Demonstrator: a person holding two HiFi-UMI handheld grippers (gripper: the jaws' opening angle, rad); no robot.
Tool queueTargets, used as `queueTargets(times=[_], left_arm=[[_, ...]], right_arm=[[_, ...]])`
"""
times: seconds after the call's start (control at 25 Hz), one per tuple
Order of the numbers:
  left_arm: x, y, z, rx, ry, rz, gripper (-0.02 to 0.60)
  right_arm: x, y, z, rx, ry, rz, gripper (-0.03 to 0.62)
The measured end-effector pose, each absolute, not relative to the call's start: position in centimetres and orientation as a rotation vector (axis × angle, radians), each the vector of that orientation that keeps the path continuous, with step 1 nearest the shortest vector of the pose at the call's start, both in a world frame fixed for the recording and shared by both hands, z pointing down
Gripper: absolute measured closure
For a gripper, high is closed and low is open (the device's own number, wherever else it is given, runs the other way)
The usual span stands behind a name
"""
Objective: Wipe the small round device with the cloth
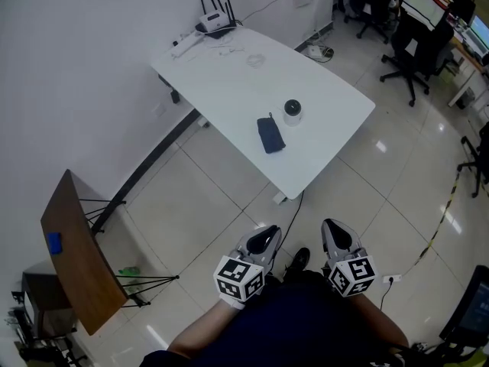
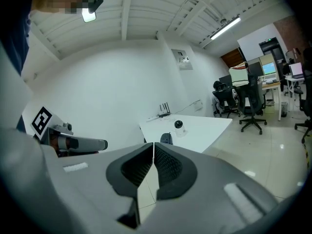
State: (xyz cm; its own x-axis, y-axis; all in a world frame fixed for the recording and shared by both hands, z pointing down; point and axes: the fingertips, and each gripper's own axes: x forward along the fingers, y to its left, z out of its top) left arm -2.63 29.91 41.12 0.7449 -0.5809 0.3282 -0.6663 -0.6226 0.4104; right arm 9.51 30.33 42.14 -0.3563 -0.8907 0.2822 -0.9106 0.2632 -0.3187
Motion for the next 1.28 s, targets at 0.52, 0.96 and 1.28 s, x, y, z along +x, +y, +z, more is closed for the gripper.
queueTargets(times=[0.52,0.96,1.28], left_arm=[[0.6,26.3,41.7,2.393,-1.003,0.239,0.52],[0.7,19.7,42.4,2.406,-0.935,0.23,0.518],[-1.5,12.8,42.8,2.418,-0.864,0.229,0.503]], right_arm=[[13.4,26.4,43.0,1.726,-2.472,0.726,0.579],[14.0,20.7,43.4,1.811,-2.398,0.725,0.579],[12.1,15.1,42.9,1.879,-2.33,0.689,0.577]])
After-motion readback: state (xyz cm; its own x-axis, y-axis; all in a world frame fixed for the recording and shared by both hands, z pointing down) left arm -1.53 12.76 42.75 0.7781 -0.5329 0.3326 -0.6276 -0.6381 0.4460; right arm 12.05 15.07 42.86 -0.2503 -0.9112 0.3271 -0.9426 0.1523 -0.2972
